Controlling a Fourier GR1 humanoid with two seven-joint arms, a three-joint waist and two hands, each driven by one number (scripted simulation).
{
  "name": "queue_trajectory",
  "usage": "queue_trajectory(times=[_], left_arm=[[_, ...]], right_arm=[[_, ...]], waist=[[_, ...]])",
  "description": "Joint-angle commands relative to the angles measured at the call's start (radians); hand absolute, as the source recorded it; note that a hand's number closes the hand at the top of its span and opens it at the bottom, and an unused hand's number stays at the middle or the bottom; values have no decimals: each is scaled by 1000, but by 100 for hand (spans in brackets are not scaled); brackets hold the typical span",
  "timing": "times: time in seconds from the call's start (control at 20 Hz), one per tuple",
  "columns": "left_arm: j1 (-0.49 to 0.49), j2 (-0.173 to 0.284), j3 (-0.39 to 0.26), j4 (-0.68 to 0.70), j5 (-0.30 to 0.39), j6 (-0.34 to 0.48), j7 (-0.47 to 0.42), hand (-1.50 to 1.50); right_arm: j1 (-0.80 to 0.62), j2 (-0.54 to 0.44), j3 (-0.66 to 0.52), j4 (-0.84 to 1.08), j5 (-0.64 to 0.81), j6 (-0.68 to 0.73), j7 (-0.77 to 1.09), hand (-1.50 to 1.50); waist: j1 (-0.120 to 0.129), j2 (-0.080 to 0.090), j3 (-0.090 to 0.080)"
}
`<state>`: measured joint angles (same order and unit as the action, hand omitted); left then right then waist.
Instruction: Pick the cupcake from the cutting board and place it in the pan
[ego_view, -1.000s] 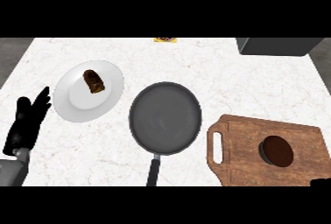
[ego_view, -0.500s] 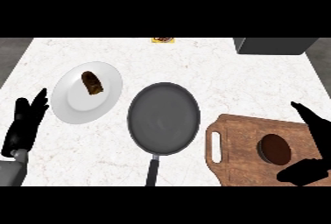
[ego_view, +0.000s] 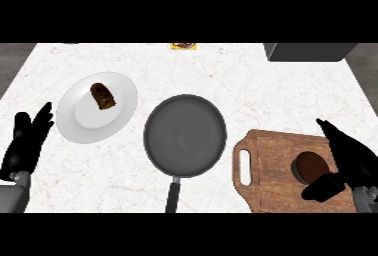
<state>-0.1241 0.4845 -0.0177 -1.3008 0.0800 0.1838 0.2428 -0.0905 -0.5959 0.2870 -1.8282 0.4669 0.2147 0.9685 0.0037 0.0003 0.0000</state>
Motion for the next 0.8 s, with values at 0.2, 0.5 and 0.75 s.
queue_trajectory(times=[0.2,0.5,0.75], left_arm=[[-26,-39,47,76,-57,-27,-55,0],[0,-75,89,9,-93,-54,-11,0],[-42,-83,108,-5,-109,-78,46,0]], right_arm=[[133,37,-11,-19,78,44,-83,-150],[76,133,-79,-3,136,114,-67,-150],[92,177,-82,36,204,100,-113,-150]], waist=[[-11,-1,0],[-5,-1,0],[-6,-1,0]])
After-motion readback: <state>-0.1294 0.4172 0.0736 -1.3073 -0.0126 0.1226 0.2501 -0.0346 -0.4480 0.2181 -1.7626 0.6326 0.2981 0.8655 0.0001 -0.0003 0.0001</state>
